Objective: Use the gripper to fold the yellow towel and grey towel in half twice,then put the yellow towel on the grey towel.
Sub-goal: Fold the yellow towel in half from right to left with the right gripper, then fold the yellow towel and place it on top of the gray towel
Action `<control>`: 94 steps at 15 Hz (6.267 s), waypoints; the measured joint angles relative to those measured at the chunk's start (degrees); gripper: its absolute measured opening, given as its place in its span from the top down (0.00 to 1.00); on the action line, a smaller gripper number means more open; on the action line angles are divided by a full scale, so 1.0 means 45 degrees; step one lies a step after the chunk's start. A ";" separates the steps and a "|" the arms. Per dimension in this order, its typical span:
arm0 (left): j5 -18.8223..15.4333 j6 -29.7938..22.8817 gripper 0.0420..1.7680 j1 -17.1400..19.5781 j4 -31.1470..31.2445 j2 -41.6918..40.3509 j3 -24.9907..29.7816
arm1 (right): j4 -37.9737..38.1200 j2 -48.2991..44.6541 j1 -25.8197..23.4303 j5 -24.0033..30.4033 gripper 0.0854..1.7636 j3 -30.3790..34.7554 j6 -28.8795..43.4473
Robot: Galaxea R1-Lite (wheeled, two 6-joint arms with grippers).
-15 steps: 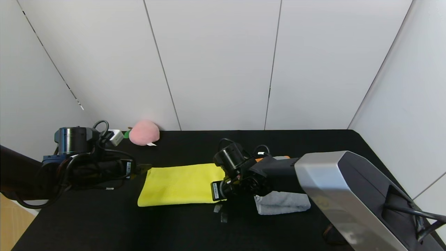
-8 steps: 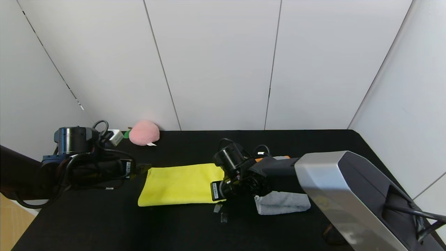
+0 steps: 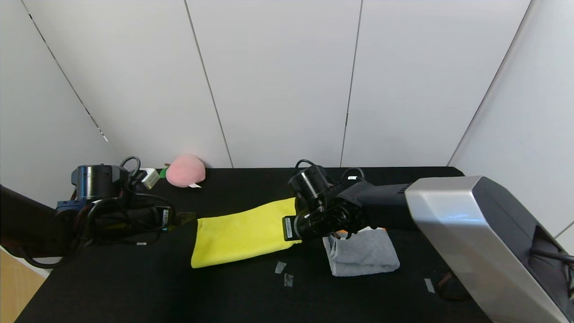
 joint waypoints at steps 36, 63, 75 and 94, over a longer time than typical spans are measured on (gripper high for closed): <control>0.0141 0.0041 0.03 -0.0271 -0.0122 0.0320 0.0385 | 0.0211 -0.0750 0.0783 0.0003 0.95 -0.0138 -0.0287; 0.0138 0.0138 0.03 -0.0295 -0.0146 0.0404 0.0458 | -0.2736 0.0539 0.2034 0.0130 0.12 -0.0279 -0.1861; -0.2124 -0.5302 0.03 -0.2514 -0.0116 -0.0287 0.0899 | -0.0967 -0.0750 -0.0228 0.0160 0.05 -0.0176 -0.0992; -0.2755 -0.5188 0.03 -0.5172 -0.2324 0.1869 0.1346 | -0.3170 0.1159 -0.0458 0.0195 0.04 -0.0279 -0.1620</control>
